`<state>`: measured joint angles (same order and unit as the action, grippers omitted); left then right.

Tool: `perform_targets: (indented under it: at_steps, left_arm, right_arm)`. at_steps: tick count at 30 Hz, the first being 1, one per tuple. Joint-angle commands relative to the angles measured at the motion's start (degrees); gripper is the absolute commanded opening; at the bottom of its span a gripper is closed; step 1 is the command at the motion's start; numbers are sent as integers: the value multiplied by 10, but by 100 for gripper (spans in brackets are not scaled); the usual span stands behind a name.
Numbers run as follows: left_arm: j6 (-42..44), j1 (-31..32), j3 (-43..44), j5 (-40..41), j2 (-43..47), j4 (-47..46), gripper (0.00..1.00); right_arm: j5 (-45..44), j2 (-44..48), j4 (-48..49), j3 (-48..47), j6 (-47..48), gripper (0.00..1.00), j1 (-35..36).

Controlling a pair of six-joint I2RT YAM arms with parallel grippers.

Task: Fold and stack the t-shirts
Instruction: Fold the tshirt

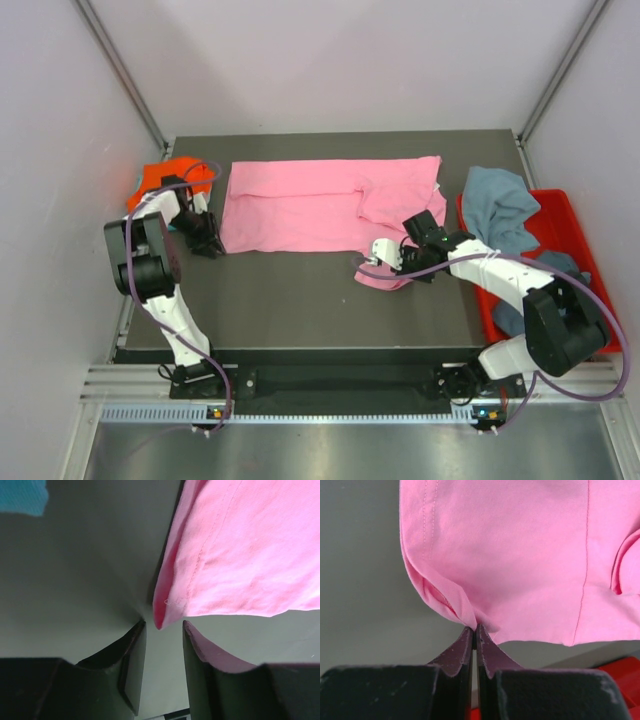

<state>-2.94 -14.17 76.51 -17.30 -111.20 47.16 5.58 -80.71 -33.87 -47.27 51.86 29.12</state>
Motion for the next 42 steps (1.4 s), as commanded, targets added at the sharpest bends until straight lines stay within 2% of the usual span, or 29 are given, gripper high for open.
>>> perform_targets:
  at_steps: [1,4,5,7,8,13,18,23,27,35,42]
  left_arm:
    - [-1,-2,22,-17,-10,4,40]
    - [0,-2,31,-19,-14,6,32]
    - [1,-3,36,-25,-16,8,23]
    - [3,-2,38,-31,-11,9,13]
    - [6,-3,38,-36,-7,9,0]
    - [15,-3,35,-63,49,17,0]
    - [24,-2,35,-89,108,36,0]
    - [40,-2,36,-121,141,53,0]
    - [46,-2,48,-131,152,64,0]
    - [71,-3,151,-151,129,94,0]
    - [68,-2,241,-143,41,81,0]
  right_arm:
    - [-3,6,16,-7,-3,0,8]
    - [-7,5,20,-10,-3,0,8]
    - [-7,6,21,-10,-3,0,8]
    - [-12,6,29,-10,-7,0,5]
    - [-12,11,32,-10,-11,0,1]
    - [-20,49,38,-8,-36,0,-20]
    - [-11,85,37,-41,-76,0,-74]
    - [7,104,38,-80,-112,0,-121]
    - [6,113,65,-102,-119,0,-129]
    - [4,64,78,-203,-135,0,-150]
    - [-3,-30,114,-299,-155,0,-160]
